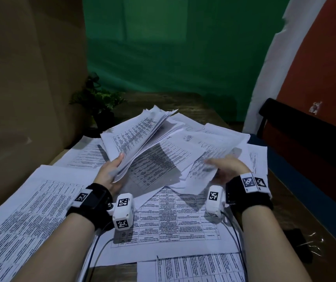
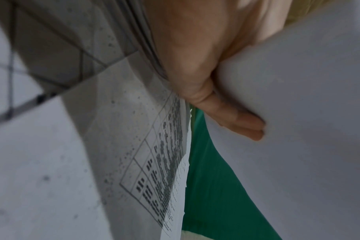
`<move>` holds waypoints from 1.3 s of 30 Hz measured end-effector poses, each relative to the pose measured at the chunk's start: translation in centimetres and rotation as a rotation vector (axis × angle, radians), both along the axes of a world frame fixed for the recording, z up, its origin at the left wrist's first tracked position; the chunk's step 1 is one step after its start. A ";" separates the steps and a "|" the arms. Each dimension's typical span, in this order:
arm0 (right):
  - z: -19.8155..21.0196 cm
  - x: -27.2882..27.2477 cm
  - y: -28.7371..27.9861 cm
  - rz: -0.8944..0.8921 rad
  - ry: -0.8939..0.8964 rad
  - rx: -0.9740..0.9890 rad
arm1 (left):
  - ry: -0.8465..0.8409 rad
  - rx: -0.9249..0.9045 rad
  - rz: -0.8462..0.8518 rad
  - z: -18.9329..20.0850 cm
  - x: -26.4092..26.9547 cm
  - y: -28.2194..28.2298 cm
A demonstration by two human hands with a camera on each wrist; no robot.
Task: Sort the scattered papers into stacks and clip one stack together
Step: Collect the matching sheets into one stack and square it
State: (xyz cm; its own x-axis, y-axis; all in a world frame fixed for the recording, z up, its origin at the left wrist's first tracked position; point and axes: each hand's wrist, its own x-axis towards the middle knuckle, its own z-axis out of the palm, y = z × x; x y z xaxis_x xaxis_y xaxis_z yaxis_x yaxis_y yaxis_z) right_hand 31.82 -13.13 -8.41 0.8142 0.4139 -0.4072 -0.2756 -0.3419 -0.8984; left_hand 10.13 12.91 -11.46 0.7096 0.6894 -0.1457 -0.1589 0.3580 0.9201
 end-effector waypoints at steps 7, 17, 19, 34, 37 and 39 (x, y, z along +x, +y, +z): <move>2.3 -1.6 -0.5 -0.174 -0.403 -0.186 | 0.173 0.147 0.016 0.7 0.2 -0.7; 1.8 0.2 -0.5 -0.650 -0.500 0.204 | 0.445 0.364 -0.104 -0.2 0.8 -1.6; 1.5 -0.4 0.4 -0.413 -0.425 0.251 | 0.451 0.330 -0.098 -0.3 0.7 -1.3; -0.1 -5.9 6.2 0.232 -0.223 -0.053 | 0.315 0.166 -0.159 1.2 0.3 -2.7; -0.4 -6.0 6.2 0.176 -0.221 -0.117 | 0.302 0.210 -0.148 0.9 0.3 -2.7; 0.1 -6.3 6.1 0.143 -0.242 -0.177 | 0.311 0.209 -0.132 1.0 0.4 -2.7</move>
